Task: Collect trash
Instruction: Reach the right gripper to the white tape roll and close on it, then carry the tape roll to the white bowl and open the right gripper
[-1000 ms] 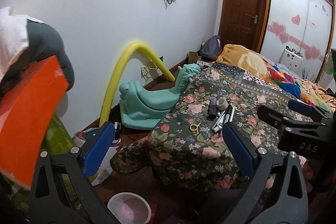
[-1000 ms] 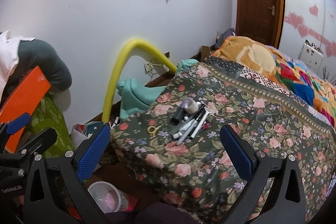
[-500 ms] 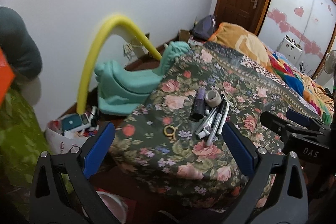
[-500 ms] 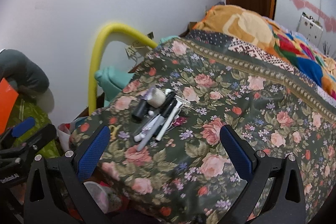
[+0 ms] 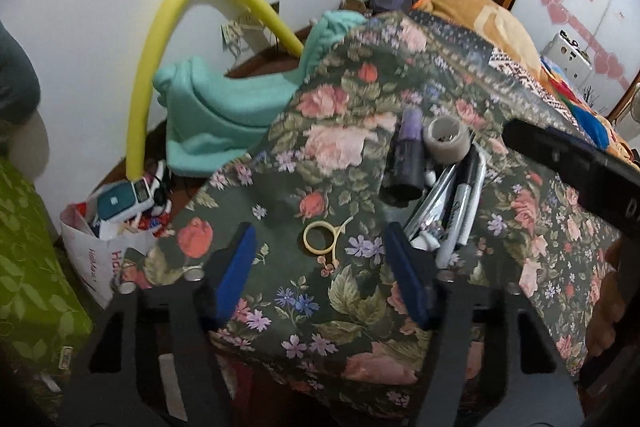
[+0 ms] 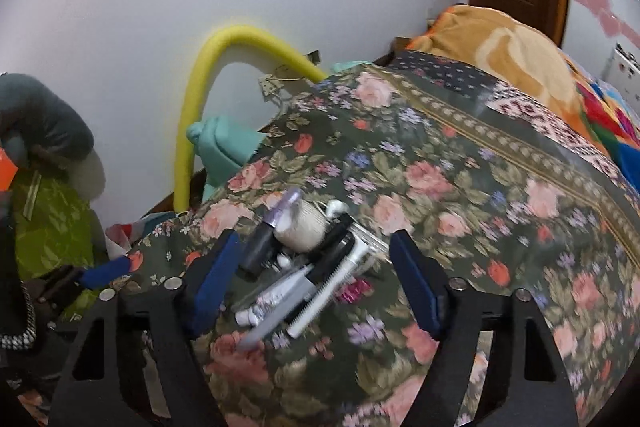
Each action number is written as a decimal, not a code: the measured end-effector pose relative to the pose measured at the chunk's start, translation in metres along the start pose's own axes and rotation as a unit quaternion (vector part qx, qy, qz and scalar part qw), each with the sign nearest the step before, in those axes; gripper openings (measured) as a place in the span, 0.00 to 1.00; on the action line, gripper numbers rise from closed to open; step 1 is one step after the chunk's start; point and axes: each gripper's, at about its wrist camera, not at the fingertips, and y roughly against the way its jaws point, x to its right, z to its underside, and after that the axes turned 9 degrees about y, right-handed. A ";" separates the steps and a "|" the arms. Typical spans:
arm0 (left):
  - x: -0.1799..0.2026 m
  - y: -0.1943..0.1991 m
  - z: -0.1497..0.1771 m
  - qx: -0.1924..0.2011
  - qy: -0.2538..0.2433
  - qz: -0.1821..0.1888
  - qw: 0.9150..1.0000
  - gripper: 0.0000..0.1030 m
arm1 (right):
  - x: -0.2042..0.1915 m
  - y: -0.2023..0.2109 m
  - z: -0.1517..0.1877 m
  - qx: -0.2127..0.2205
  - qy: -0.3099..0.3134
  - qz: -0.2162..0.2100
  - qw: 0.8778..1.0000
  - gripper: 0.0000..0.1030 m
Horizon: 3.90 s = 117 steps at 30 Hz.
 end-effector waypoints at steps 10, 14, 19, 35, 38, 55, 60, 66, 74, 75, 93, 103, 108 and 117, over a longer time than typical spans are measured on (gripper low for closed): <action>0.002 -0.025 0.005 -0.022 -0.011 0.014 1.000 0.34 | -0.003 -0.050 -0.003 -0.037 0.010 -0.031 0.999 0.51; 0.003 -0.033 0.003 -0.026 -0.010 0.015 0.999 0.31 | -0.006 -0.058 -0.001 -0.042 0.031 -0.007 0.999 0.51; 0.001 -0.043 0.004 -0.035 -0.003 0.016 0.999 0.13 | -0.007 -0.065 0.001 -0.046 0.041 0.000 0.998 0.37; 0.009 0.014 0.001 0.003 -0.015 0.035 0.999 0.06 | -0.010 -0.016 -0.010 -0.012 0.026 -0.017 0.999 0.36; 0.008 0.035 0.001 0.018 -0.016 0.033 0.999 0.06 | -0.016 0.004 -0.013 0.000 0.031 -0.016 0.999 0.36; -0.032 0.171 0.039 0.097 0.008 -0.015 0.995 0.06 | -0.092 0.112 -0.005 0.058 0.084 -0.042 0.994 0.36; -0.057 0.199 0.065 0.109 0.022 -0.040 0.993 0.06 | -0.124 0.129 0.010 0.059 0.098 -0.066 0.991 0.36; -0.094 0.216 0.096 0.102 0.048 -0.067 0.991 0.06 | -0.168 0.132 0.029 0.044 0.114 -0.100 0.987 0.36; -0.148 0.208 0.134 0.064 0.083 -0.094 0.990 0.06 | -0.224 0.114 0.058 0.003 0.150 -0.134 0.980 0.36; -0.154 0.205 0.138 0.058 0.088 -0.096 0.990 0.06 | -0.232 0.110 0.062 -0.005 0.154 -0.138 0.978 0.36; -0.255 0.107 0.195 -0.089 0.180 -0.120 0.972 0.06 | -0.312 0.000 0.113 -0.146 0.213 -0.183 0.949 0.36; -0.298 0.065 0.212 -0.149 0.257 -0.101 0.950 0.06 | -0.342 -0.050 0.127 -0.216 0.229 -0.210 0.925 0.36; -0.305 0.054 0.211 -0.162 0.264 -0.090 0.946 0.09 | -0.346 -0.063 0.128 -0.237 0.215 -0.232 0.919 0.37; -0.304 0.058 0.206 -0.162 0.257 -0.102 0.947 0.31 | -0.343 -0.068 0.126 -0.263 0.203 -0.246 0.911 0.45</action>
